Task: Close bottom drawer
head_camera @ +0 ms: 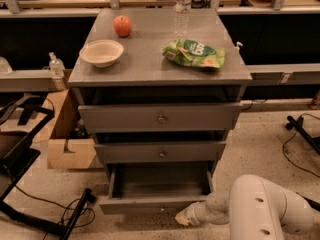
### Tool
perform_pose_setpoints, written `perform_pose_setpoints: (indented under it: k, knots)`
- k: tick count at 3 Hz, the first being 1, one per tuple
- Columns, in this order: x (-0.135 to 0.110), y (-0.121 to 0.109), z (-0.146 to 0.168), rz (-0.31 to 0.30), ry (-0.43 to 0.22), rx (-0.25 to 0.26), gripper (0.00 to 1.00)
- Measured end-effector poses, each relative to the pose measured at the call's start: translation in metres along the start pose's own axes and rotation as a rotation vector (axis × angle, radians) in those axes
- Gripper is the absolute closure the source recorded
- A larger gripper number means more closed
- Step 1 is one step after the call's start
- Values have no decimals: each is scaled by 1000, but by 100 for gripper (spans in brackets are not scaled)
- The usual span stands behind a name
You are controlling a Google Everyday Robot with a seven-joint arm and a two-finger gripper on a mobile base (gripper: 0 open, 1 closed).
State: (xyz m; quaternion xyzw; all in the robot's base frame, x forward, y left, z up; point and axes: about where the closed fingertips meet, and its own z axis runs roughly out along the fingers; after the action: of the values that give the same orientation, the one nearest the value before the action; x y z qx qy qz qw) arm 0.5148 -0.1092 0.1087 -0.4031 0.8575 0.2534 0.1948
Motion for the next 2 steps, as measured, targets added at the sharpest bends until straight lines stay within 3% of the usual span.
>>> perform_pose_setpoints:
  k: [1, 2]
  knots:
    - [-16, -22, 2, 2, -12, 2, 100]
    - [-15, -21, 2, 2, -12, 2, 100]
